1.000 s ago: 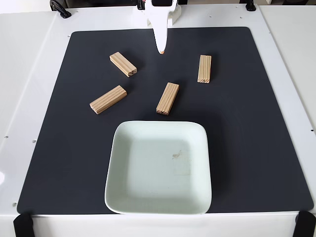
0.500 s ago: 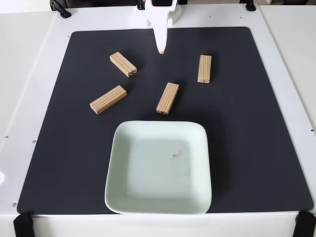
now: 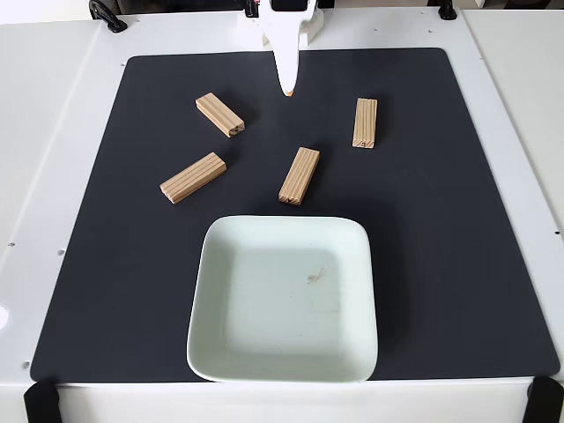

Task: Pick up the wooden block and place them on the plate.

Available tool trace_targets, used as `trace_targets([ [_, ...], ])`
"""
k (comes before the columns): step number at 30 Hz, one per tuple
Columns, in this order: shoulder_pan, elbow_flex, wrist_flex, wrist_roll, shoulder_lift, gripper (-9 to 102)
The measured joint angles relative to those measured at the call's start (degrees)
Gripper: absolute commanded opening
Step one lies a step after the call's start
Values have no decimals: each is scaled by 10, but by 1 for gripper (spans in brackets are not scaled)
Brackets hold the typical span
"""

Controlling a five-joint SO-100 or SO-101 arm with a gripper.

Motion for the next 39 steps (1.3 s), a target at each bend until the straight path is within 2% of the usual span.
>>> trace_targets([
  [15, 22, -34, 1, 0, -4, 0],
  [21, 50, -187, 1, 0, -105, 0],
  [30, 104, -536, 8, -4, -452, 0],
  [34, 115, -712, 85, -90, -615, 0],
  [39, 149, -908, 244, -303, -788, 0],
])
